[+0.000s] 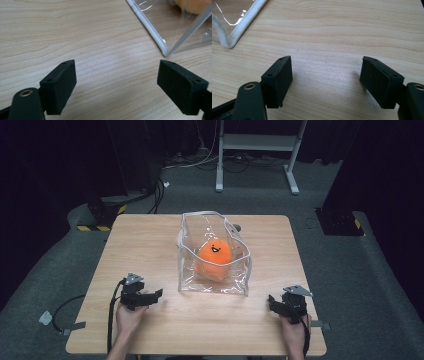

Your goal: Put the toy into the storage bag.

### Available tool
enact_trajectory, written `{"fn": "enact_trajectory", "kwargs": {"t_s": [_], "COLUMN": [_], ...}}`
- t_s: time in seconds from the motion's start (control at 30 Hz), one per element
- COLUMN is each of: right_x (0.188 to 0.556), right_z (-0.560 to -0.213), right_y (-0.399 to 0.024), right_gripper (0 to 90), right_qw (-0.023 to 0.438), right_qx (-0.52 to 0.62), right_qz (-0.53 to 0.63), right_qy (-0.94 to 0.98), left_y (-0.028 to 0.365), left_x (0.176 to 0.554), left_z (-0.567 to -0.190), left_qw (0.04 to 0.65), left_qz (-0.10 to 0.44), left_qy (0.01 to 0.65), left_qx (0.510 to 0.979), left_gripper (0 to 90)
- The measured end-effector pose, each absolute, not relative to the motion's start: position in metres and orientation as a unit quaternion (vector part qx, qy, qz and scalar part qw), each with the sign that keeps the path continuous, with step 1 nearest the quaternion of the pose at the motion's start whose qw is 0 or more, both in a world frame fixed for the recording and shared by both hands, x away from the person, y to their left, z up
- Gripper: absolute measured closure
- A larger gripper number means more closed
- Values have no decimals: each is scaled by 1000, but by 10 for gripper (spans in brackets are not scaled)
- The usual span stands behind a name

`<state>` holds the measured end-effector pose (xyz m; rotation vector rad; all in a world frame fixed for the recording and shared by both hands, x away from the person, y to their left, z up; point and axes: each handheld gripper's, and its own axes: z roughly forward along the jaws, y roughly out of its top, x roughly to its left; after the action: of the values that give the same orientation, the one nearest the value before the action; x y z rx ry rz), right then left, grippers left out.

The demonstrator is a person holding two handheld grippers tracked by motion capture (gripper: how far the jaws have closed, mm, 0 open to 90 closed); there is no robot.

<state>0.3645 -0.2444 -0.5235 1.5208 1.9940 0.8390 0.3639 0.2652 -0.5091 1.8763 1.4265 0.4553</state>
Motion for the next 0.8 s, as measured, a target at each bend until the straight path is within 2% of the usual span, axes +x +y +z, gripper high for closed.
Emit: {"fn": "enact_trajectory", "kwargs": {"t_s": [0.8], "right_x": [364], "right_z": [-523], "right_y": [-244], "right_gripper": [256], "right_qw": [246], "right_qx": [557], "right_qz": [308], "right_qy": [731], "left_y": [264], "left_x": [376], "left_z": [-523], "left_qw": [335], "left_qz": [205], "left_qy": [565], "left_qx": [725], "left_gripper": [185]}}
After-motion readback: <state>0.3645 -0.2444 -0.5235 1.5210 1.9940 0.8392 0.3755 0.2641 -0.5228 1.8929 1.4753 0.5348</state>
